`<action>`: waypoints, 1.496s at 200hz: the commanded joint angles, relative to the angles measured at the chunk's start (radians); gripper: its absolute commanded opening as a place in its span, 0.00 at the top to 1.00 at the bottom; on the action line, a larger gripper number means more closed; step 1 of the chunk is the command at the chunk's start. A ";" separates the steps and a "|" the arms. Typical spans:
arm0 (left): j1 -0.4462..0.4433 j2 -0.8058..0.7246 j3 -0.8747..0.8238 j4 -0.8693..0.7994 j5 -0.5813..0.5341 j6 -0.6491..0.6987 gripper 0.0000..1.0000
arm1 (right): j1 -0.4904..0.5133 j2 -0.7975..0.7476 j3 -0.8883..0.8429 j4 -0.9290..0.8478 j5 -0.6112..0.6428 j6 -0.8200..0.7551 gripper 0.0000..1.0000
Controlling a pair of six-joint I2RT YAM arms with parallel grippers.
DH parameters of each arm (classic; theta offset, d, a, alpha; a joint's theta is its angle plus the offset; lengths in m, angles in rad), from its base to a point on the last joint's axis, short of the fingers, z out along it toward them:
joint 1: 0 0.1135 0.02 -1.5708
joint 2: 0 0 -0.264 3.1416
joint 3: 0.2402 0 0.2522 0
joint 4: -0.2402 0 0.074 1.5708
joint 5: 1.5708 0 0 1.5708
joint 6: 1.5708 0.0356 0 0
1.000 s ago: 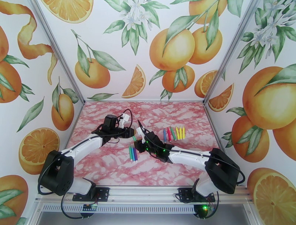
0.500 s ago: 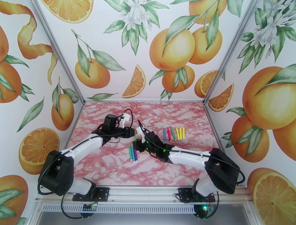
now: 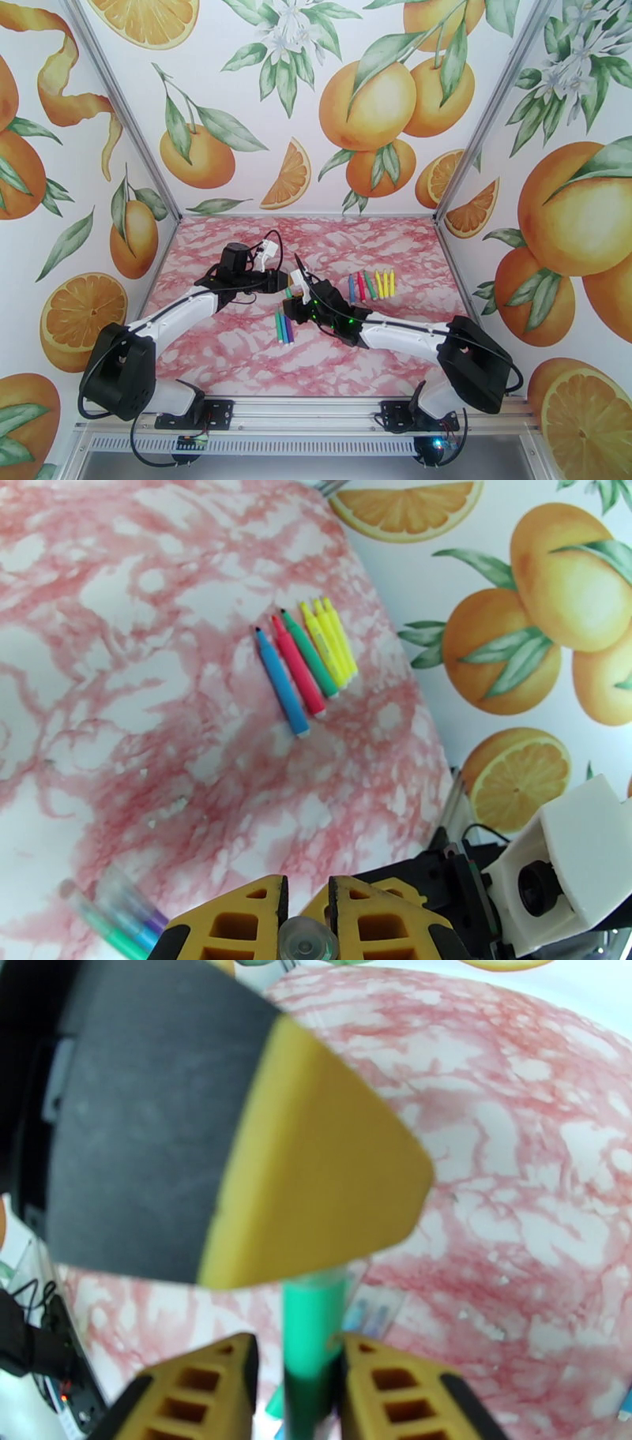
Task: Open the pen caps
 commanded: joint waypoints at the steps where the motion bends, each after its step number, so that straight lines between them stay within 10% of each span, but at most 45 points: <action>1: -0.001 -0.029 0.016 0.041 0.020 -0.005 0.99 | -0.002 0.018 -0.001 0.048 -0.030 0.006 0.71; 299: 0.105 -0.035 0.027 0.126 -0.121 -0.137 1.00 | 0.000 -0.102 -0.187 0.101 -0.072 -0.080 0.93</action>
